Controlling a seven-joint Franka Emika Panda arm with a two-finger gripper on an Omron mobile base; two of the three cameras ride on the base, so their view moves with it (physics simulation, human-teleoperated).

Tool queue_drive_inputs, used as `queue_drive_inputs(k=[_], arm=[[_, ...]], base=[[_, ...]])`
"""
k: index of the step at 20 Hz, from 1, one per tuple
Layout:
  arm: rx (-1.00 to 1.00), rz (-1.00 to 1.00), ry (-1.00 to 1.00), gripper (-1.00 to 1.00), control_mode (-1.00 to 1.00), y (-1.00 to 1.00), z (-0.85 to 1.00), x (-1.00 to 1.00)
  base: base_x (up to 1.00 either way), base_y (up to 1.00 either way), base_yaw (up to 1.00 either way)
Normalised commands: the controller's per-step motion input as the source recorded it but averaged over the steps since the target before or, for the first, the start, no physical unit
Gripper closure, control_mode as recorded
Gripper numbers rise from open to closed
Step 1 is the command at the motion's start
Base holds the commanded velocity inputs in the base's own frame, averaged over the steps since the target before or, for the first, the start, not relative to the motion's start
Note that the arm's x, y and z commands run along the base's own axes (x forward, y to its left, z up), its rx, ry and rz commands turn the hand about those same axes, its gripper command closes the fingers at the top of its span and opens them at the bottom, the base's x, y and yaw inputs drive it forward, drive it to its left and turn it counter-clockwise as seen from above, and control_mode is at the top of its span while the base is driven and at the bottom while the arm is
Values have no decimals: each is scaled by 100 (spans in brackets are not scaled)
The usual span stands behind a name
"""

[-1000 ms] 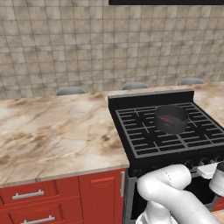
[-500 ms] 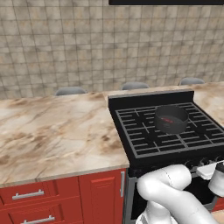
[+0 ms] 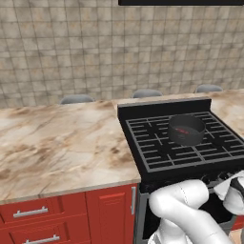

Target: Retrieve the frozen meat and place it in the pot on a burner. Then turn the burner on.

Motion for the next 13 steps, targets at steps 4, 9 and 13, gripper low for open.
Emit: queue_drive_inputs(k=[4, 9, 13], arm=[[-50, 7, 0, 100, -100, 0, -6, 0], [-49, 7, -1, 100, -100, 0, -7, 0], [-45, 5, -2, 100, -100, 0, -14, 2]], base=[[0, 0, 0], [0, 0, 0], [0, 0, 0]])
